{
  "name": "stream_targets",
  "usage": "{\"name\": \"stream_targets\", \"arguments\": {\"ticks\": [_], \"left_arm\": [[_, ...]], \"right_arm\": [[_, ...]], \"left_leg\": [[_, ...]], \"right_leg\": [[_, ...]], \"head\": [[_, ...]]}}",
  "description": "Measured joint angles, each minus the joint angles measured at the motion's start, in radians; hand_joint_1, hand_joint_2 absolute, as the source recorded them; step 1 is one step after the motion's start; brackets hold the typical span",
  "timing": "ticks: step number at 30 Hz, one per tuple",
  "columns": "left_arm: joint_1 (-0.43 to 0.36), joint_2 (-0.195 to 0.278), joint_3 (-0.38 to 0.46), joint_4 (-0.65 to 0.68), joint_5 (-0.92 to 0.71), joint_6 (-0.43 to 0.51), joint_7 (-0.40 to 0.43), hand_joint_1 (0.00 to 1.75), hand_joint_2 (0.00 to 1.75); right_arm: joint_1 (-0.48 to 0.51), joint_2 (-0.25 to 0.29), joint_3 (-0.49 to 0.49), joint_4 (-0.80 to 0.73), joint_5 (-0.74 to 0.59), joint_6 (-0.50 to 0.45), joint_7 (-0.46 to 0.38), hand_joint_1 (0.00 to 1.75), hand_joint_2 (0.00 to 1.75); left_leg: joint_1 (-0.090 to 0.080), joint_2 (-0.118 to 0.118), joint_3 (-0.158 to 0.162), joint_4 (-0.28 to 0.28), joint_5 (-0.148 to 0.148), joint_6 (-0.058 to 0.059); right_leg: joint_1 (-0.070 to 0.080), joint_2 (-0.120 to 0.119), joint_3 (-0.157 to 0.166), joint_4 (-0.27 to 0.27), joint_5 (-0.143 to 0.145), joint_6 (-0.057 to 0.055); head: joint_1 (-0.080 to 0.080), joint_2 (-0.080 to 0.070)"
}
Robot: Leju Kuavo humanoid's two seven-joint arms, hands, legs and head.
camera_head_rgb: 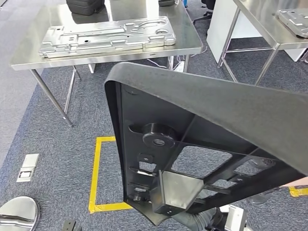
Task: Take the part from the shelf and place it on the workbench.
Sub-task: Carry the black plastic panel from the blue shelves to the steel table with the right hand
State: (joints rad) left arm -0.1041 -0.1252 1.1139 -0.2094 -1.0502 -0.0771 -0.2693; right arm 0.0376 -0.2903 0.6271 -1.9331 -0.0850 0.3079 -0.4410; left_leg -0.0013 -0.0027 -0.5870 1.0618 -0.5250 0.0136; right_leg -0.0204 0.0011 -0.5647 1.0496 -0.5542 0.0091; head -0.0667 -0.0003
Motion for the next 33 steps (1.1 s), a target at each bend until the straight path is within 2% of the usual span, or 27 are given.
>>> {"name": "stream_targets", "arguments": {"ticks": [3,4,6,8,9,10,11,12,14,15,18,20,21,23,24,25,26,28,29,30,33], "left_arm": [[0.006,0.000,0.000,0.000,0.002,0.003,-0.001,0.00,0.00],[0.008,0.001,0.001,0.000,0.003,0.003,-0.002,0.00,0.00],[0.010,0.001,0.001,0.000,0.005,0.004,-0.005,0.00,0.00],[0.012,0.002,0.002,0.000,0.006,0.004,-0.007,0.00,0.00],[0.014,0.002,0.002,0.000,0.006,0.004,-0.008,0.00,0.00],[0.016,0.002,0.002,0.000,0.006,0.004,-0.008,0.00,0.00],[0.017,0.002,0.002,0.000,0.006,0.004,-0.009,0.00,0.00],[0.018,0.002,0.002,0.000,0.006,0.004,-0.009,0.00,0.00],[0.019,0.005,0.002,0.000,0.005,0.004,-0.010,0.00,0.00],[0.019,0.007,0.002,0.000,0.004,0.004,-0.011,0.00,0.00],[0.020,0.016,0.003,0.000,0.000,0.005,-0.012,0.00,0.00],[0.019,0.021,0.002,0.000,-0.002,0.005,-0.013,0.00,0.00],[0.019,0.023,0.002,0.000,-0.004,0.005,-0.013,0.00,0.00],[0.021,0.027,0.002,0.000,-0.008,0.005,-0.013,0.00,0.00],[0.022,0.028,0.003,0.000,-0.009,0.005,-0.013,0.00,0.00],[0.023,0.028,0.003,0.000,-0.011,0.005,-0.013,0.00,0.00],[0.022,0.028,0.002,0.000,-0.011,0.004,-0.014,0.00,0.00],[0.019,0.028,0.002,0.000,-0.012,0.004,-0.015,0.00,0.00],[0.016,0.028,0.002,0.000,-0.012,0.004,-0.016,0.00,0.00],[0.013,0.028,0.002,0.000,-0.013,0.004,-0.016,0.00,0.00],[0.007,0.027,0.001,0.000,-0.013,0.004,-0.016,0.00,0.00]], "right_arm": [[-0.006,0.000,0.001,0.003,-0.008,0.000,0.000,1.75,1.75],[-0.009,0.000,0.001,0.004,-0.013,0.000,-0.001,1.75,1.75],[-0.016,0.000,0.003,0.010,-0.022,0.000,-0.003,1.75,1.75],[-0.020,-0.001,0.004,0.018,-0.027,0.000,-0.004,1.75,1.75],[-0.020,-0.001,0.004,0.022,-0.029,0.000,-0.004,1.75,1.75],[-0.020,-0.001,0.005,0.026,-0.031,0.000,-0.004,1.75,1.75],[-0.020,-0.001,0.005,0.029,-0.032,0.000,-0.004,1.75,1.75],[-0.021,-0.001,0.006,0.031,-0.033,0.000,-0.005,1.75,1.75],[-0.021,-0.001,0.007,0.034,-0.036,0.000,-0.011,1.75,1.75],[-0.021,-0.001,0.007,0.036,-0.037,0.000,-0.016,1.75,1.75],[-0.015,0.000,0.008,0.039,-0.040,-0.001,-0.030,1.75,1.75],[-0.012,0.001,0.008,0.040,-0.041,-0.003,-0.037,1.75,1.75],[-0.011,0.001,0.008,0.040,-0.041,-0.004,-0.040,1.75,1.75],[-0.005,0.002,0.008,0.041,-0.040,-0.005,-0.043,1.75,1.75],[-0.002,0.002,0.009,0.041,-0.040,-0.007,-0.043,1.75,1.75],[-0.001,0.002,0.009,0.042,-0.039,-0.009,-0.043,1.75,1.75],[0.000,0.002,0.009,0.042,-0.038,-0.011,-0.043,1.75,1.75],[0.000,0.002,0.009,0.042,-0.036,-0.014,-0.043,1.75,1.75],[-0.001,0.002,0.009,0.042,-0.035,-0.015,-0.043,1.75,1.75],[-0.001,0.002,0.009,0.042,-0.034,-0.015,-0.042,1.75,1.75],[-0.003,0.003,0.009,0.041,-0.032,-0.016,-0.040,1.75,1.75]], "left_leg": [[-0.001,0.000,0.006,-0.017,-0.005,0.011],[0.002,0.000,0.011,-0.023,-0.003,0.016],[0.007,0.002,0.018,-0.032,0.000,0.024],[0.007,0.003,0.020,-0.032,-0.002,0.028],[0.007,0.003,0.021,-0.032,-0.003,0.029],[0.007,0.002,0.024,-0.032,-0.005,0.029],[0.008,0.002,0.028,-0.031,-0.008,0.028],[0.009,0.001,0.033,-0.031,-0.012,0.024],[0.006,-0.001,0.039,-0.027,-0.021,0.013],[0.005,-0.001,0.039,-0.025,-0.024,0.007],[0.005,-0.001,0.042,-0.026,-0.029,-0.004],[0.007,-0.001,0.031,0.005,-0.054,-0.014],[0.009,-0.001,0.011,0.050,-0.079,-0.019],[0.011,-0.001,-0.054,0.177,-0.133,-0.027],[0.011,-0.001,-0.081,0.226,-0.146,-0.028],[0.011,-0.001,-0.094,0.244,-0.138,-0.028],[0.011,-0.001,-0.089,0.222,-0.111,-0.025],[0.008,-0.001,-0.040,0.100,-0.036,-0.014],[0.005,-0.001,-0.015,0.042,-0.010,-0.007],[0.001,-0.001,0.001,0.004,0.000,-0.002],[-0.003,0.000,0.012,-0.022,-0.004,0.009]], "right_leg": [[-0.001,0.000,0.002,-0.004,-0.001,0.016],[-0.001,0.000,0.000,0.005,-0.010,0.021],[-0.001,0.000,-0.032,0.080,-0.056,0.027],[-0.001,0.000,-0.097,0.207,-0.109,0.031],[-0.001,0.000,-0.121,0.248,-0.115,0.033],[-0.001,0.000,-0.129,0.255,-0.102,0.034],[-0.001,-0.001,-0.116,0.222,-0.070,0.035],[-0.002,-0.001,-0.089,0.157,-0.029,0.035],[-0.001,-0.001,-0.038,0.041,0.021,0.030],[0.001,0.000,-0.025,0.011,0.027,0.026],[0.002,0.001,-0.021,-0.001,0.022,0.007],[-0.002,-0.001,-0.018,-0.004,0.022,-0.005],[-0.003,-0.003,-0.016,-0.005,0.021,-0.010],[-0.002,-0.005,-0.016,-0.004,0.019,-0.016],[-0.002,-0.005,-0.015,-0.004,0.018,-0.016],[-0.001,-0.004,-0.014,-0.004,0.016,-0.017],[0.000,-0.004,-0.011,-0.004,0.015,-0.016],[0.001,-0.002,-0.003,-0.004,0.010,-0.014],[0.002,-0.001,-0.001,-0.004,0.007,-0.011],[0.002,-0.001,0.000,-0.004,0.006,-0.007],[0.000,-0.001,0.001,-0.007,0.003,0.010]], "head": [[0.000,0.000],[0.000,0.000],[0.001,0.000],[0.001,0.000],[0.001,0.000],[0.001,0.000],[0.001,0.000],[0.001,0.000],[0.000,0.000],[0.000,0.000],[0.000,0.000],[0.000,0.000],[0.000,0.000],[0.000,0.000],[0.000,0.000],[0.000,0.000],[0.000,0.000],[0.000,0.000],[0.000,0.000],[0.000,0.000],[0.000,0.000]]}}
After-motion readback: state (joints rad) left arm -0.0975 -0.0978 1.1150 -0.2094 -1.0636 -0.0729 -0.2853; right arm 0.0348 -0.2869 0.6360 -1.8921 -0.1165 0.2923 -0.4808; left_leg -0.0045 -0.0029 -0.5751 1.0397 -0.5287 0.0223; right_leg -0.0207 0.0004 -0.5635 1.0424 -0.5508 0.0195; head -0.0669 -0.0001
